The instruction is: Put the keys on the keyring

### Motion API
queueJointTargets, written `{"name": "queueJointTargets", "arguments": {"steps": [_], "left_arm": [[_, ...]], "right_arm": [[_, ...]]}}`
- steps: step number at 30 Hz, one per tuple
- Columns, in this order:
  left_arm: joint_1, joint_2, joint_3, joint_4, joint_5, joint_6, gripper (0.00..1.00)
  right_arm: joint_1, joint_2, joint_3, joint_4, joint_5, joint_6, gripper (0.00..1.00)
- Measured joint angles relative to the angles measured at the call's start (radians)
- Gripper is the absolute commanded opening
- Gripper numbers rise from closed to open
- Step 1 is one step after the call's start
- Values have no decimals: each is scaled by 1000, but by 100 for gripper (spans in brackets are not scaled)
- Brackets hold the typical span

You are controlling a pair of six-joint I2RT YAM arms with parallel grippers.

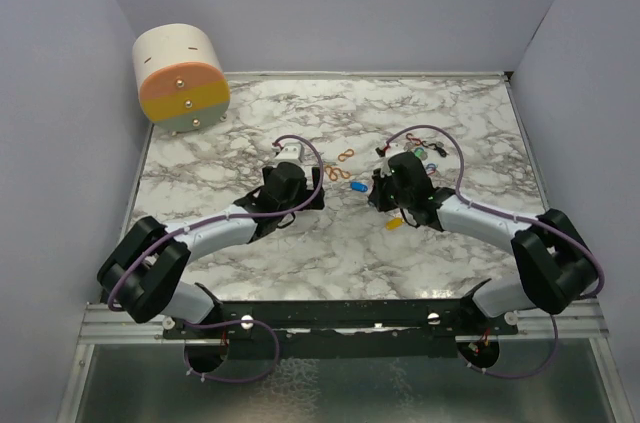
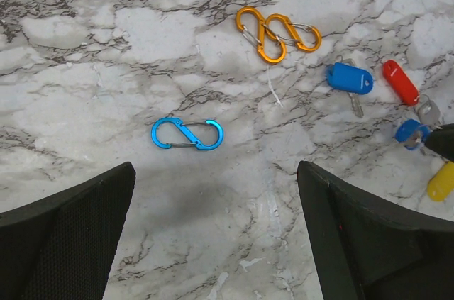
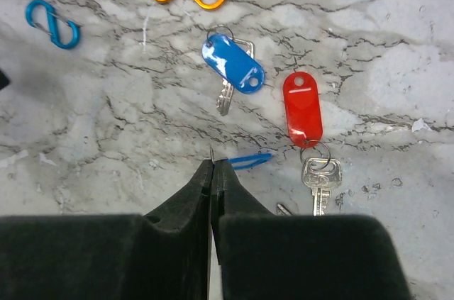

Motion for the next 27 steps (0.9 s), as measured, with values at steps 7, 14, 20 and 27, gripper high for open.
{"name": "queueJointTargets", "arguments": {"steps": [7, 14, 20, 27], "left_arm": [[6, 64, 0, -18, -39, -10, 99], [9, 131, 3, -11, -25, -21, 99], [10, 172, 25, 21, 9, -29, 99], [10, 237, 77, 61, 34, -31, 99]], "right_arm": [[0, -93, -26, 21, -1, -2, 1], [4, -133, -41, 21, -2, -7, 1], [5, -143, -42, 21, -2, -8, 1], [5, -143, -43, 21, -2, -8, 1]]}}
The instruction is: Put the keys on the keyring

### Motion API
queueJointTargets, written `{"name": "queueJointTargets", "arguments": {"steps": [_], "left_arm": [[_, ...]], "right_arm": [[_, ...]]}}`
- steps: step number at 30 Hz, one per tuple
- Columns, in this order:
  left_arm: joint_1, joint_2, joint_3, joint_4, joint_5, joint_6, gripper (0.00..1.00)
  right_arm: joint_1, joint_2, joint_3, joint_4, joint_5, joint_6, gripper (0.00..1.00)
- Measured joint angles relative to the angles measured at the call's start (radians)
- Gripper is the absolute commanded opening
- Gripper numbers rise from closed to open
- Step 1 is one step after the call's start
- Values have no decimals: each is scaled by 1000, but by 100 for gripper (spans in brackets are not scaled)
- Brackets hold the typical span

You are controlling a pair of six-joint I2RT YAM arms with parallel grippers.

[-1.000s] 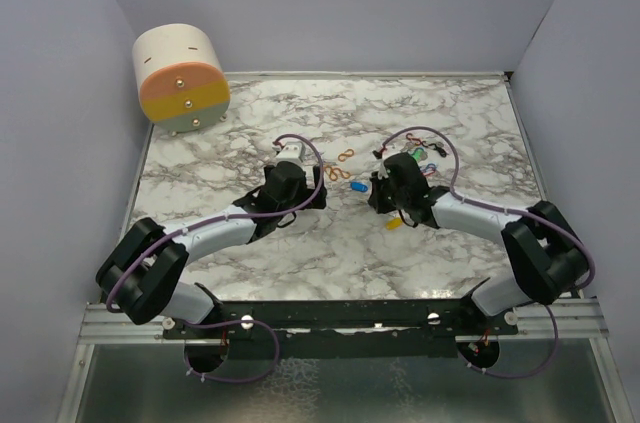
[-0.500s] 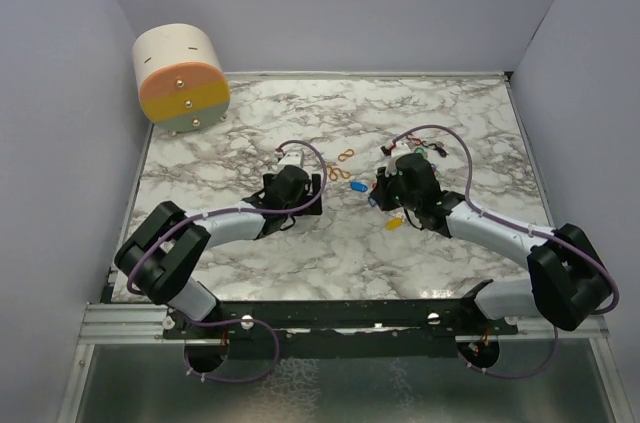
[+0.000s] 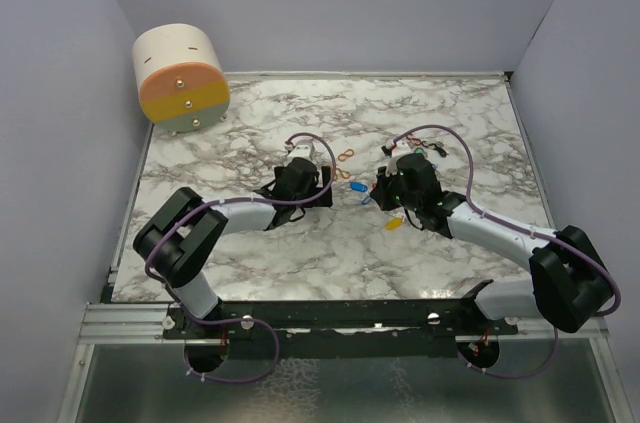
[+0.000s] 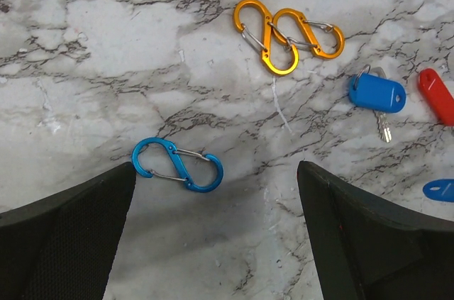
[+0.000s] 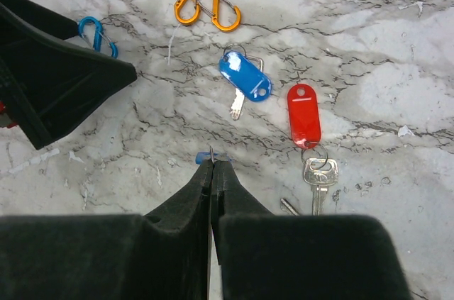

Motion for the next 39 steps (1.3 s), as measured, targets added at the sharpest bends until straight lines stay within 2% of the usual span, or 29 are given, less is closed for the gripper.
{"name": "queueJointTargets", "arguments": {"steps": [10, 27, 32, 39], "left_arm": [[1, 92, 81, 52, 18, 5, 99], [2, 129, 106, 95, 54, 13, 99], [2, 128, 106, 90, 37, 16, 94], [1, 104, 82, 58, -26, 24, 83]], "right_arm": [[0, -3, -2, 0, 0, 0, 1], [0, -3, -3, 0, 1, 0, 1], [0, -3, -3, 0, 1, 0, 1], [0, -3, -3, 0, 1, 0, 1]]}}
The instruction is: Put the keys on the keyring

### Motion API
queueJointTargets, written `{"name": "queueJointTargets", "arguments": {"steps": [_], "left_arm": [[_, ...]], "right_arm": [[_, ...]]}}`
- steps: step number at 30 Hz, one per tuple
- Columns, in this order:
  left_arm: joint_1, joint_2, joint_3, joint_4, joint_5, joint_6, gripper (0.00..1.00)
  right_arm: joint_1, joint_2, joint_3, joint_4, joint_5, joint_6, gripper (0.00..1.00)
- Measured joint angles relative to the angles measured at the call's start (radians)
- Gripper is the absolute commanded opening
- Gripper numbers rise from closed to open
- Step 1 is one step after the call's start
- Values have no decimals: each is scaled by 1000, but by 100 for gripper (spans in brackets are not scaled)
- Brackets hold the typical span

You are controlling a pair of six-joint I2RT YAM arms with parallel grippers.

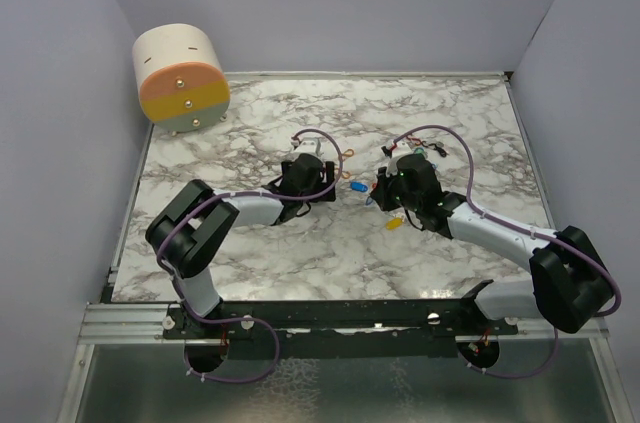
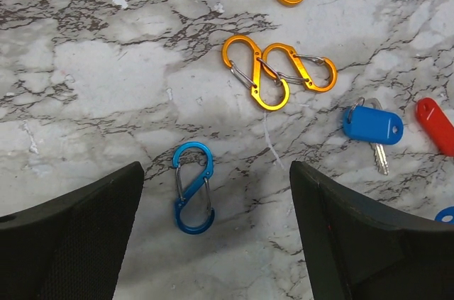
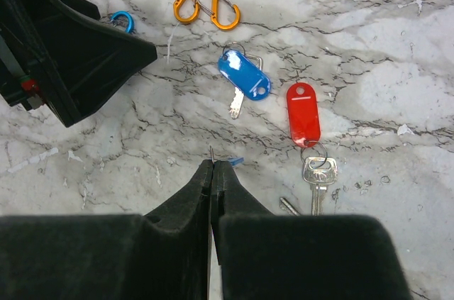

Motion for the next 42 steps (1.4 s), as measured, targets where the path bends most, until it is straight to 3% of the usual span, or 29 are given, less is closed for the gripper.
{"name": "queueJointTargets", "arguments": {"steps": [6, 11, 14, 32, 39, 42], "left_arm": [[-1, -7, -10, -24, -53, 17, 65], [-8, -7, -13, -43, -106, 31, 63], [-17, -7, -13, -57, -138, 37, 55], [-66, 10, 8, -112, -236, 59, 50], [-93, 38, 40, -122, -258, 54, 36], [-100, 44, 47, -122, -263, 52, 35]], "right_arm": [[0, -3, 0, 0, 0, 0, 1], [0, -9, -5, 0, 0, 0, 1], [0, -10, -6, 0, 0, 0, 1], [0, -10, -6, 0, 0, 0, 1], [0, -10, -6, 0, 0, 0, 1], [0, -10, -7, 0, 0, 0, 1]]}}
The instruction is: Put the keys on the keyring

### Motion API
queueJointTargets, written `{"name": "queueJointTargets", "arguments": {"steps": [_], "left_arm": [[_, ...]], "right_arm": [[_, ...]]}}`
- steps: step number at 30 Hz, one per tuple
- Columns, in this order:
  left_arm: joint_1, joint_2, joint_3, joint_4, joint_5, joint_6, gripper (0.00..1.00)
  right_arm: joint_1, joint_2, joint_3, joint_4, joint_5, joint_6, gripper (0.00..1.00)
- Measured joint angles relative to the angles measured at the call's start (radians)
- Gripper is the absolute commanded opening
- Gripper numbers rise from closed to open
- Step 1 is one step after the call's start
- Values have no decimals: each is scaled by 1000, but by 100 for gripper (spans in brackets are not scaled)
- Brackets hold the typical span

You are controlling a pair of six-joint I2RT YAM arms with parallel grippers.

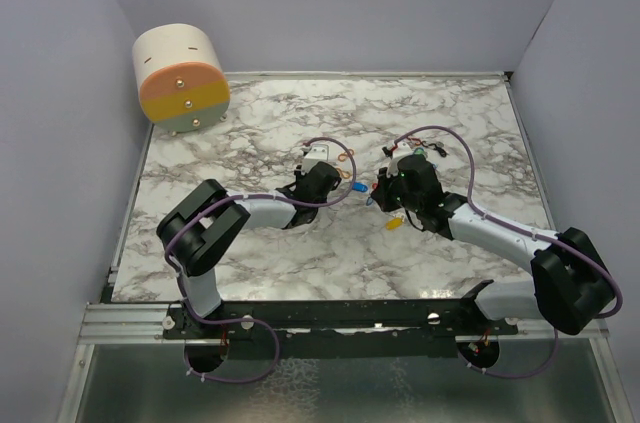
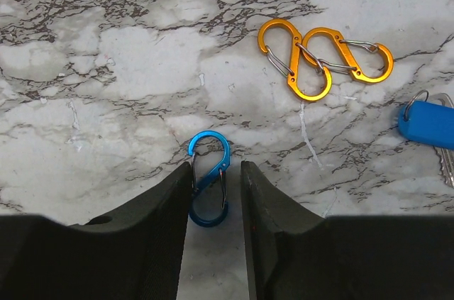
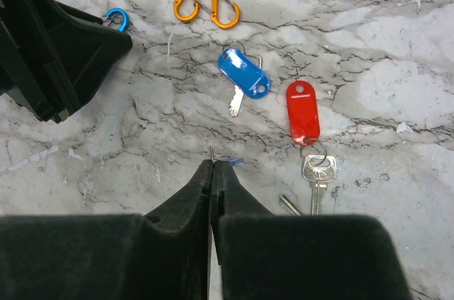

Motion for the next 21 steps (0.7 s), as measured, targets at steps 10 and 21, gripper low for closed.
{"name": "queueJointTargets", "arguments": {"steps": [10, 21], "left_arm": [[0, 1, 0, 0, 0, -4, 25], [-2, 1, 0, -1, -2, 0, 0]], "right_arm": [[0, -1, 0, 0, 0, 0, 1], [0, -5, 0, 0, 0, -2, 1]]}}
